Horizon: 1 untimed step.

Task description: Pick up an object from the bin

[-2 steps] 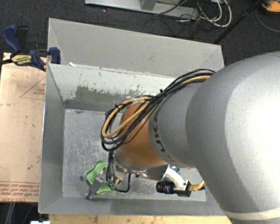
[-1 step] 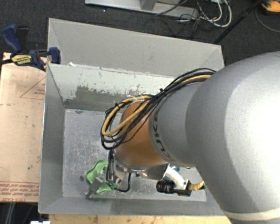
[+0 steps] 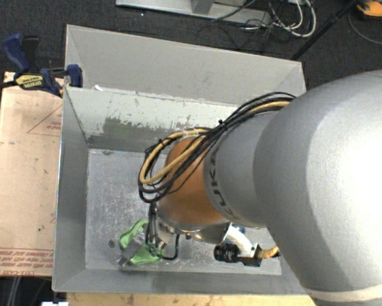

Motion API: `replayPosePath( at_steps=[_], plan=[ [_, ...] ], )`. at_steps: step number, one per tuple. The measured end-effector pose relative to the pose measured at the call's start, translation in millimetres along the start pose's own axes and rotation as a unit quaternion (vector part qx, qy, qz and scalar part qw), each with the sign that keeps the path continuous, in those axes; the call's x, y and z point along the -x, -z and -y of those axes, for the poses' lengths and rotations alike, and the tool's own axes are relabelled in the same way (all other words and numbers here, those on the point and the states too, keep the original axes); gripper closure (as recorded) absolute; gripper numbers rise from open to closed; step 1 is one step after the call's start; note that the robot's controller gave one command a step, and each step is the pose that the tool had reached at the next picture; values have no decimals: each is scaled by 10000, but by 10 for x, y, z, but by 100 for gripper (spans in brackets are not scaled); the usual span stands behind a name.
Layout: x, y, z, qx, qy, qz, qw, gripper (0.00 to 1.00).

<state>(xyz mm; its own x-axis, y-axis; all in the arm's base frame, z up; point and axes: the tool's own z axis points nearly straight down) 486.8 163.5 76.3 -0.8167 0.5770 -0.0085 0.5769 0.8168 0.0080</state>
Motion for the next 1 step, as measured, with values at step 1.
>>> replayPosePath(
  at_steps=[1],
  plan=[
    [11, 419, -14, -21, 9, -31, 10000, 100]
  ],
)
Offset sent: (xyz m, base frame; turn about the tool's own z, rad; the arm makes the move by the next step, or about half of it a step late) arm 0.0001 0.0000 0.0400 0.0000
